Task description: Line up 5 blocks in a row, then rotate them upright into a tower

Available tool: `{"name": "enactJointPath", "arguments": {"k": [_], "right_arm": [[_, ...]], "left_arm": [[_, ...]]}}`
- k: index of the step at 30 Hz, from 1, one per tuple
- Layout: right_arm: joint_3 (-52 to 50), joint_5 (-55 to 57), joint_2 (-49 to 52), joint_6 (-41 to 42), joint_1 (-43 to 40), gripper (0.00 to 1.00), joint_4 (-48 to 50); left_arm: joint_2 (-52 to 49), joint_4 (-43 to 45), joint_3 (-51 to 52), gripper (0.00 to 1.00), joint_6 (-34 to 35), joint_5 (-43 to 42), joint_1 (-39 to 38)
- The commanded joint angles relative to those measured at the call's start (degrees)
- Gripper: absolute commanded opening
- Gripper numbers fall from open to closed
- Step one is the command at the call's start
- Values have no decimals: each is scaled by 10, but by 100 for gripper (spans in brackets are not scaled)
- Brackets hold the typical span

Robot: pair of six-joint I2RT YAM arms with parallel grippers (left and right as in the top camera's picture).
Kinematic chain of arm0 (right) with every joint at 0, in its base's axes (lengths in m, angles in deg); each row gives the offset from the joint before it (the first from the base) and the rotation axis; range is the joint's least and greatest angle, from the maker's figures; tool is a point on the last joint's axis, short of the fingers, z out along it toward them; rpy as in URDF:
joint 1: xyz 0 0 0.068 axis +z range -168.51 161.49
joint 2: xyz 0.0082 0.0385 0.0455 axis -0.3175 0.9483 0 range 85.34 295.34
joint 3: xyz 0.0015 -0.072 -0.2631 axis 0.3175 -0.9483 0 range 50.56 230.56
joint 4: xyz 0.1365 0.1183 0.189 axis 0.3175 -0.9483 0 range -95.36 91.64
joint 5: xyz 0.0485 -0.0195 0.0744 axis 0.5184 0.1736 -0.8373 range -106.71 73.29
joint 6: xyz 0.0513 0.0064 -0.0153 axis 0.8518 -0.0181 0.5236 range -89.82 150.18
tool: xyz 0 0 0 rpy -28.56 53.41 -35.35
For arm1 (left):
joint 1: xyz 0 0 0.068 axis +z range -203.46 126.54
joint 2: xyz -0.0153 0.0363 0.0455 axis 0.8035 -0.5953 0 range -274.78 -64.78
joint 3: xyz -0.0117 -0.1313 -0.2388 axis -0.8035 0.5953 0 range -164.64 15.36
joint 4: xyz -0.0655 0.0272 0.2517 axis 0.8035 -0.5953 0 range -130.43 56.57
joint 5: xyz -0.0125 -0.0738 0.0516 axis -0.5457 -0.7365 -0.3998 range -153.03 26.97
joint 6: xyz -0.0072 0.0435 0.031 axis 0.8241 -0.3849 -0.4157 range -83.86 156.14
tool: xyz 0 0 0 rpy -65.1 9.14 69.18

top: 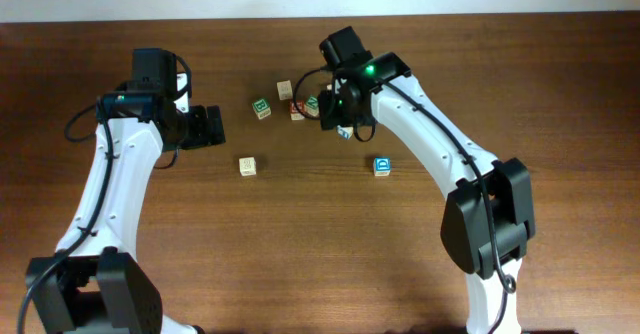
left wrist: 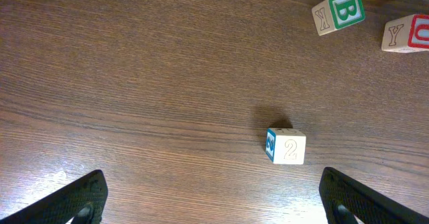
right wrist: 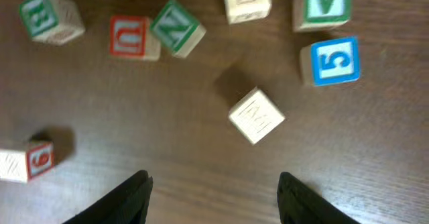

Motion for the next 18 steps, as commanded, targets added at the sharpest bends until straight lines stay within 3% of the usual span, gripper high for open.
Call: {"name": "enactJointPath", "arguments": {"k": [1, 10, 18], "right_arm": [[6, 31, 28, 30, -9, 61, 13], [6, 64, 92, 217, -11, 61, 29], [3, 75, 112, 247, -10, 60, 57]], "left_arm": [[-3, 1, -8, 99, 7, 4, -1], [-3, 1, -8, 99, 7, 4, -1], [-3, 1, -8, 99, 7, 4, -1]]}}
